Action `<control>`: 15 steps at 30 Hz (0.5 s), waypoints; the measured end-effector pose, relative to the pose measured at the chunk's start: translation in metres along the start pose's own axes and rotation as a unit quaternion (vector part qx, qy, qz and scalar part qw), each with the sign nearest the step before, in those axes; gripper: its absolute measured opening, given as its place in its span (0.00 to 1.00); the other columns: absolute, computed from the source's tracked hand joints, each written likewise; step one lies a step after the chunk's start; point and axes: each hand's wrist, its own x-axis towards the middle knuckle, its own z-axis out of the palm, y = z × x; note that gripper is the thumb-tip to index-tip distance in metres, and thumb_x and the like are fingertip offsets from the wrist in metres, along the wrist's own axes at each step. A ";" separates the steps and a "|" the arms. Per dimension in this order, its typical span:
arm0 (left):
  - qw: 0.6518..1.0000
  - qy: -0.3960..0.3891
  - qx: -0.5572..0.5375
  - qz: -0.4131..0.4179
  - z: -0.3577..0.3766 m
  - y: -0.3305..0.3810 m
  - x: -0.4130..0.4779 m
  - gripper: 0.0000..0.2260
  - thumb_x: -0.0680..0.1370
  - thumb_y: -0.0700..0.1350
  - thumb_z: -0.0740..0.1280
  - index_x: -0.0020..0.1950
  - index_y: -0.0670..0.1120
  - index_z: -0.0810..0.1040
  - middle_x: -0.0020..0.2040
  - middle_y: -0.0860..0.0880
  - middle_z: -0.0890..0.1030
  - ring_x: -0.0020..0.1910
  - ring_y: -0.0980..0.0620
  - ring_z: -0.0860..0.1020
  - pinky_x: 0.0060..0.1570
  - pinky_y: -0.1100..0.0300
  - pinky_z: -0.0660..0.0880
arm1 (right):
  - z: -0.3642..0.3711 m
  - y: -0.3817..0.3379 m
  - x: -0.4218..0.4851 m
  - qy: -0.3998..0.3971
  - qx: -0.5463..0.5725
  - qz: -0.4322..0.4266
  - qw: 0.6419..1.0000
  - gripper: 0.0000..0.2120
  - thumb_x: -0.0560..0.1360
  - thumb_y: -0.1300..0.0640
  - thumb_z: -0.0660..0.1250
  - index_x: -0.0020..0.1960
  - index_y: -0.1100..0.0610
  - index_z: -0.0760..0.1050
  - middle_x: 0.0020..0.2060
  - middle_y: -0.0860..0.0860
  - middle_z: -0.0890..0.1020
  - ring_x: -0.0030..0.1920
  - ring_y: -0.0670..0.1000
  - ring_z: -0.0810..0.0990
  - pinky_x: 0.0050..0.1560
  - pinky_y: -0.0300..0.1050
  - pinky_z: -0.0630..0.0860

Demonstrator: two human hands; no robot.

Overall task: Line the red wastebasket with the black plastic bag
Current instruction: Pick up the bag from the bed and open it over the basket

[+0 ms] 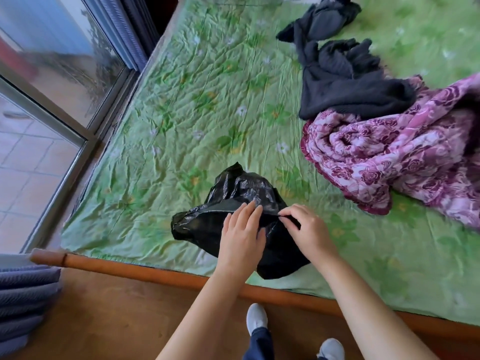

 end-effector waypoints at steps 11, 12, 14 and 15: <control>0.991 -0.037 -0.027 0.126 0.006 0.069 0.007 0.17 0.73 0.39 0.68 0.62 0.41 0.74 0.62 0.42 0.76 0.63 0.42 0.72 0.62 0.43 0.68 | -0.112 0.006 -0.063 0.124 -0.010 0.042 0.991 0.05 0.69 0.67 0.71 0.43 0.61 0.79 0.39 0.53 0.82 0.42 0.51 0.79 0.47 0.41 0.73; 0.990 -0.045 -0.034 0.131 0.010 0.076 0.004 0.17 0.73 0.39 0.68 0.62 0.40 0.74 0.61 0.42 0.77 0.63 0.41 0.72 0.62 0.43 0.68 | -0.120 0.008 -0.073 0.133 -0.012 0.051 0.990 0.05 0.69 0.67 0.71 0.44 0.61 0.79 0.39 0.53 0.82 0.42 0.51 0.79 0.48 0.40 0.73; 0.987 -0.063 -0.045 0.139 0.017 0.093 -0.001 0.17 0.73 0.38 0.69 0.61 0.40 0.74 0.59 0.42 0.78 0.61 0.41 0.73 0.60 0.41 0.69 | -0.137 0.013 -0.093 0.153 -0.016 0.072 0.986 0.05 0.69 0.67 0.71 0.44 0.61 0.79 0.39 0.54 0.82 0.43 0.52 0.79 0.48 0.39 0.72; 0.985 -0.068 -0.048 0.149 0.021 0.101 -0.004 0.17 0.72 0.38 0.69 0.60 0.40 0.75 0.58 0.42 0.78 0.59 0.40 0.75 0.59 0.41 0.70 | -0.145 0.016 -0.104 0.162 -0.017 0.085 0.983 0.05 0.69 0.67 0.70 0.44 0.61 0.79 0.39 0.54 0.82 0.43 0.52 0.79 0.48 0.39 0.72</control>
